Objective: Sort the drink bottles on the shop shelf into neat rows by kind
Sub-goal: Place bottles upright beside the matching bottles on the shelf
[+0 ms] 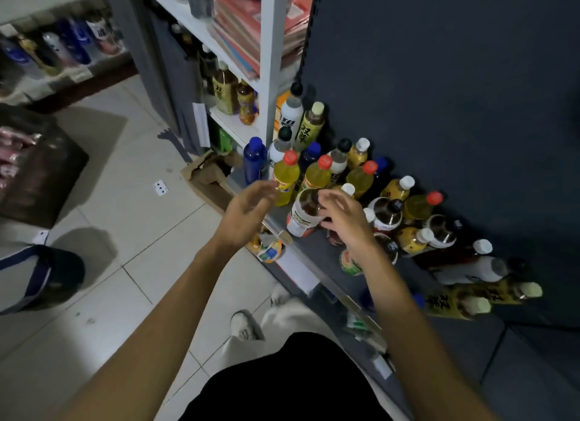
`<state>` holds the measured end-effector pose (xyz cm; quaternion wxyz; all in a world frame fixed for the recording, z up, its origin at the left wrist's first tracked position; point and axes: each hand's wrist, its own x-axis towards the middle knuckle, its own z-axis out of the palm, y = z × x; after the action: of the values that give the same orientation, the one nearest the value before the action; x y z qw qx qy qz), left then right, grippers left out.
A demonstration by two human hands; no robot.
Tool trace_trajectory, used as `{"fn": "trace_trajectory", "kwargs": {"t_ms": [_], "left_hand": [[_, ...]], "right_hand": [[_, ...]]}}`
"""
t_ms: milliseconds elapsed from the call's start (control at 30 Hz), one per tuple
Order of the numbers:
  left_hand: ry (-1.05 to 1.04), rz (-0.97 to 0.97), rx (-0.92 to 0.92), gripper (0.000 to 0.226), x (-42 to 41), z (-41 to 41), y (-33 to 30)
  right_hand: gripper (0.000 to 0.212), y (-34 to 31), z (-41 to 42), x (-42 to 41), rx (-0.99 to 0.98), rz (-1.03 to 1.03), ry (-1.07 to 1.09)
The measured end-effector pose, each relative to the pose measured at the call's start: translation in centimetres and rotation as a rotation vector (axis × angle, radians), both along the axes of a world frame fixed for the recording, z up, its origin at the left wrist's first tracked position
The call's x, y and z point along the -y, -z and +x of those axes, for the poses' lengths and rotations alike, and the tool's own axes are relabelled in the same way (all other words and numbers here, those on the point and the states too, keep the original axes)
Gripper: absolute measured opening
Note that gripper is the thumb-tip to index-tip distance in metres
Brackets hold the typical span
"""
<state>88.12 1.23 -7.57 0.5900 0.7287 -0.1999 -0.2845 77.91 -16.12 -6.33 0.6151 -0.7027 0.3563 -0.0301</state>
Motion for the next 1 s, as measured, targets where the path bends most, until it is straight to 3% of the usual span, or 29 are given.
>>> {"fn": "trace_trajectory", "kwargs": {"t_ms": [167,333,500,633,1000], "left_hand": [[0.120,0.096,0.084,0.037,3.7,6.8,1.2],[0.279,0.286,0.058,0.056,7.1,10.3,3.0],[0.371,0.378,0.184,0.057,9.3,12.0,4.6],[0.351,0.427,0.151,0.050,10.3,12.8,4.4],[0.483,0.279,0.227,0.030,9.6,13.9,5.2]], "right_hand": [[0.020,1.9,4.3,3.2,0.029,-0.091,0.105],[0.032,4.0,9.1,5.7,-0.139,-0.533,0.048],[0.029,4.2,10.3,6.7,-0.326,-0.478,-0.103],[0.038,4.4,10.9,6.9,-0.361,-0.444,-0.076],[0.040,4.1,11.3,4.9,-0.501,-0.510,-0.040]]}}
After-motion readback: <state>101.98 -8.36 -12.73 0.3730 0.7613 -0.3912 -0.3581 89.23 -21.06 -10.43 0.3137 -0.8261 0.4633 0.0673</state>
